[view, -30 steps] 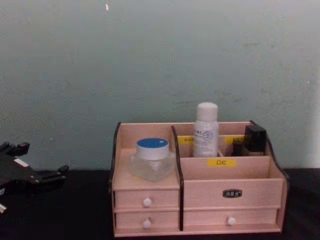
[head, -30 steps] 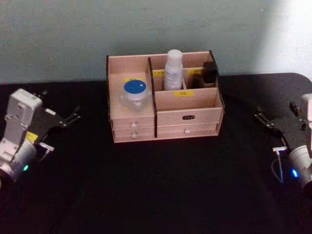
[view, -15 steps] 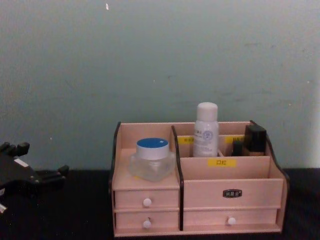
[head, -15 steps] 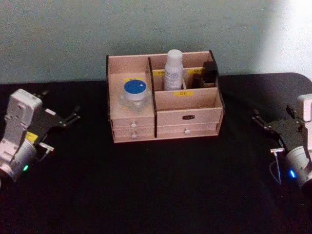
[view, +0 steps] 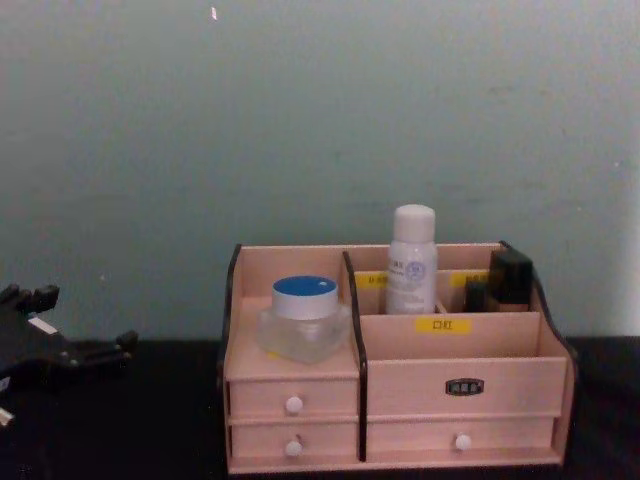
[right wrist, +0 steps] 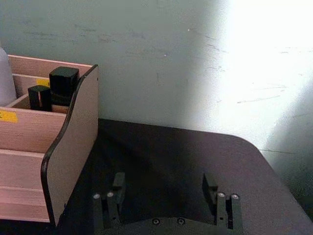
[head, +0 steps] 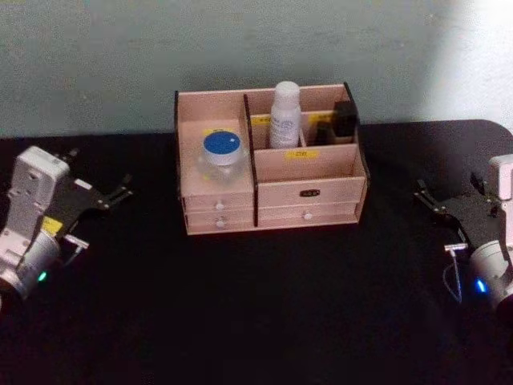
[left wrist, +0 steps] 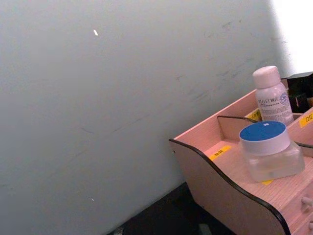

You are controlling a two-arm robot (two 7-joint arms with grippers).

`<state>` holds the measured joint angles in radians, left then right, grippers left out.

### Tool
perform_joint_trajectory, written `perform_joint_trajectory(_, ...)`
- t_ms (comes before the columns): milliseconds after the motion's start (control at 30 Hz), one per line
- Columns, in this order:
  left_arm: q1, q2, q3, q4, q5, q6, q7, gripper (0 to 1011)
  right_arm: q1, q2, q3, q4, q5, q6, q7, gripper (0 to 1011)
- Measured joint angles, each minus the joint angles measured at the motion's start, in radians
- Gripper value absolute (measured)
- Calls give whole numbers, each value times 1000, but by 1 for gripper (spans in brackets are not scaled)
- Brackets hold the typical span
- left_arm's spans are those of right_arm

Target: Pick up the facial cleanser and watermelon frost from the table and place them into the tiered storage box.

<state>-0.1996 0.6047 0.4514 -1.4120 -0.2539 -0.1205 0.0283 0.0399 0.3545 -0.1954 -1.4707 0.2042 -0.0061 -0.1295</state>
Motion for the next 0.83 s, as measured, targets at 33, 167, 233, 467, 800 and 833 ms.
perform_joint_trajectory(33, 0, 0, 0, 0, 0, 0, 0, 1001, 0, 0, 0, 0, 0, 0, 0, 1003)
perform_joint_trajectory(167, 0, 0, 0, 0, 0, 0, 0, 1001, 0, 1, 0, 0, 0, 0, 0, 1003)
perform_joint_trajectory(233, 0, 0, 0, 0, 0, 0, 0, 1001, 0, 1, 0, -1, 0, -1, -1, 1003)
perform_joint_trajectory(467, 0, 0, 0, 0, 0, 0, 0, 1001, -1, 1, 0, -1, 0, -1, -1, 1003)
perform_joint_trajectory(800, 0, 0, 0, 0, 0, 0, 0, 1001, -1, 1, 0, -1, 0, -1, -1, 1003)
perform_joint_trajectory(833, 0, 0, 0, 0, 0, 0, 0, 1001, -1, 1, 0, -2, 0, -1, -1, 1003)
